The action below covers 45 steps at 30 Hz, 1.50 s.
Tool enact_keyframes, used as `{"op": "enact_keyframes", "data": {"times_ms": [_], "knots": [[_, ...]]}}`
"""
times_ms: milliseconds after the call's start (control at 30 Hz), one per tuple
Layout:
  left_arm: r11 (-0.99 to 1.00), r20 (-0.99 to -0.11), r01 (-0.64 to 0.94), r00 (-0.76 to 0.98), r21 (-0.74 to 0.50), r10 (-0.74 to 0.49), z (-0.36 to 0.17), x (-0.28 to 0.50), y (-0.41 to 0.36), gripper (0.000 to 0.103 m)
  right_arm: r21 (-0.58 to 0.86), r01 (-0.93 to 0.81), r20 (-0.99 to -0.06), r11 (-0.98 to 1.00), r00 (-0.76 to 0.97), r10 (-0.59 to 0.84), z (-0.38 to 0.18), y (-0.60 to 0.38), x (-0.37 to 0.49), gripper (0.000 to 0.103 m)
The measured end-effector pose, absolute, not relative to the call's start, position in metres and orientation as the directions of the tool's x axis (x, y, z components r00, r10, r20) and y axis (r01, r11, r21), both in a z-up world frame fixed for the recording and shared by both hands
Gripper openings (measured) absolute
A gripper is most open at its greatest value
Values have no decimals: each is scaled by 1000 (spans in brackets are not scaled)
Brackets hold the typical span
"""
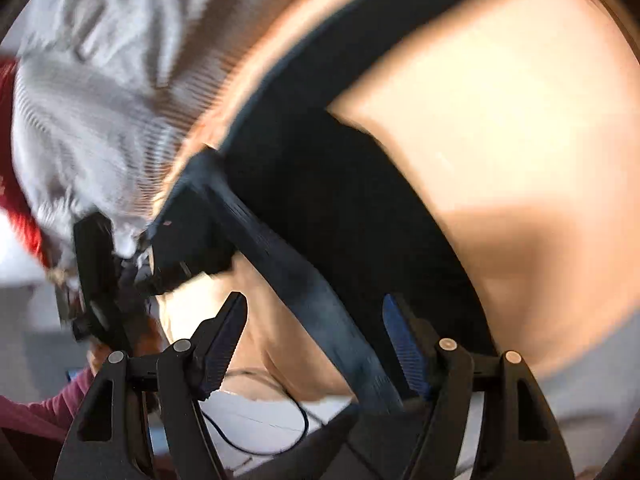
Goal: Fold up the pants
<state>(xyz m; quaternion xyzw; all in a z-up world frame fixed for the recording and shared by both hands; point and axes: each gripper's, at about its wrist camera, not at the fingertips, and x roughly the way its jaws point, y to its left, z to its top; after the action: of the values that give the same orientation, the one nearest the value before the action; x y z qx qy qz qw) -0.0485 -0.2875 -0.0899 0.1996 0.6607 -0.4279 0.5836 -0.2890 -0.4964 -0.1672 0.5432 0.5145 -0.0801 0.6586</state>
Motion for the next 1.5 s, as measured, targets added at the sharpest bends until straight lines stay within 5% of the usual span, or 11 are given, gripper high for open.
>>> {"op": "enact_keyframes", "data": {"times_ms": [333,433,467,500,533,600,700,1000,1367,1500], "knots": [[481,-957,828,-233,-290,-175,-127,-84,-312,79,657,736,-716,165,540,442,-238,-427,-357,72],[466,-961,841,-225,-275,-161,-133,-99,-325,79,699,706,-673,115,595,440,-247,-422,-350,59],[464,-964,846,-213,-263,-158,-135,-99,-325,79,707,699,-663,109,601,446,-247,-418,-344,43],[459,-966,852,-202,-254,-160,-135,-103,-328,74,715,692,-652,103,606,456,-247,-418,-340,18],[455,-966,854,-198,-253,-166,-134,-105,-330,50,730,678,-631,91,616,471,-246,-418,-338,10],[449,-960,849,-228,-278,-163,-132,-112,-338,29,768,637,-583,67,653,483,-238,-424,-336,9],[447,-946,835,-250,-320,-208,-114,-111,-342,16,825,562,-516,53,712,477,-214,-444,-328,7],[530,-922,763,-235,-372,-309,-60,-73,-393,16,904,417,-412,94,793,449,-154,-590,-284,6],[642,-941,706,-106,-299,-321,-68,-17,-504,17,873,430,-484,228,714,505,-175,-768,-158,6],[669,-948,689,-82,-277,-308,-64,-13,-504,35,817,488,-573,308,627,527,-202,-792,-118,6]]}}
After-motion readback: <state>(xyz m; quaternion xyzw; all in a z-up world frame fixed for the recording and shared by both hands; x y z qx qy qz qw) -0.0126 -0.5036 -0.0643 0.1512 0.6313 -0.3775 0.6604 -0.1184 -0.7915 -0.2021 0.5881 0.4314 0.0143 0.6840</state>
